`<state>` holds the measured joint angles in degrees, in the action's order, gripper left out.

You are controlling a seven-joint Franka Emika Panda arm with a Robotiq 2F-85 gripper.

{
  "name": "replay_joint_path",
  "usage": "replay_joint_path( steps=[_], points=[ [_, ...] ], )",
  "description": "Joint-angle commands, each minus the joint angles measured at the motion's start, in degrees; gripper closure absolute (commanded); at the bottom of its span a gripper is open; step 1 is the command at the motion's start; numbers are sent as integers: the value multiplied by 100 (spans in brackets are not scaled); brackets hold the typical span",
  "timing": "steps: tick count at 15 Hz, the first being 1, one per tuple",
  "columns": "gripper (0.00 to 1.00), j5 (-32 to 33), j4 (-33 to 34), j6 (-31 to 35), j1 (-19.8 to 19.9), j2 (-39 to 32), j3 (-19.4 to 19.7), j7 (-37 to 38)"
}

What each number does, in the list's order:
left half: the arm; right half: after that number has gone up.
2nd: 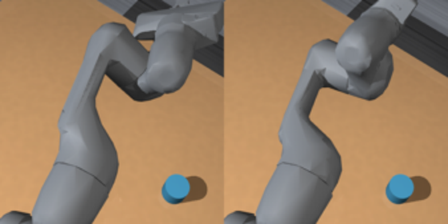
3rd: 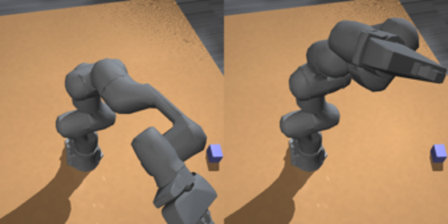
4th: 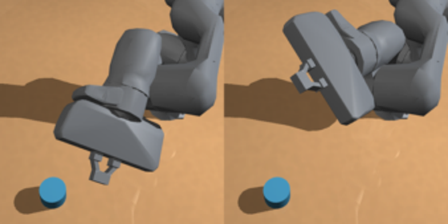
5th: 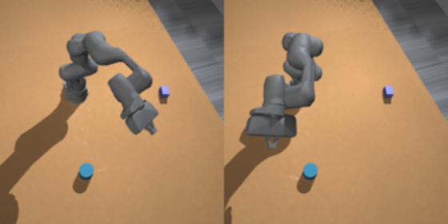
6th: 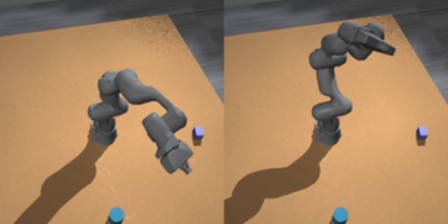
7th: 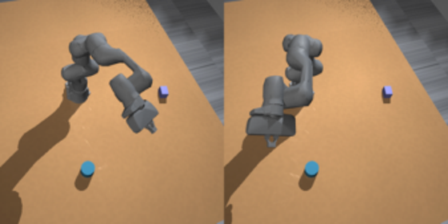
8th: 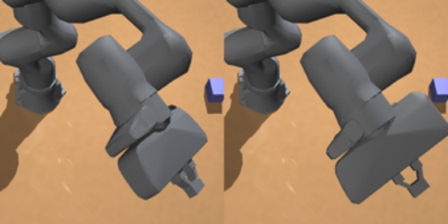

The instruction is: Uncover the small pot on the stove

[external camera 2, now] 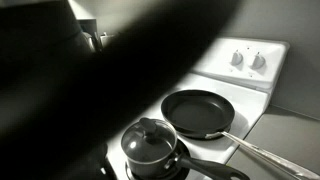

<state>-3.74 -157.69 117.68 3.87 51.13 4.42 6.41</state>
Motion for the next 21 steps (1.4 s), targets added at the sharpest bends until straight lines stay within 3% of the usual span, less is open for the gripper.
replay_joint_path(
  steps=[1, 21],
  points=[
    [0, -55, 15, -21, 66, -7, -55, -47],
    [0, -25, 53, 63, 18, -98, -142, -67]
  ],
)
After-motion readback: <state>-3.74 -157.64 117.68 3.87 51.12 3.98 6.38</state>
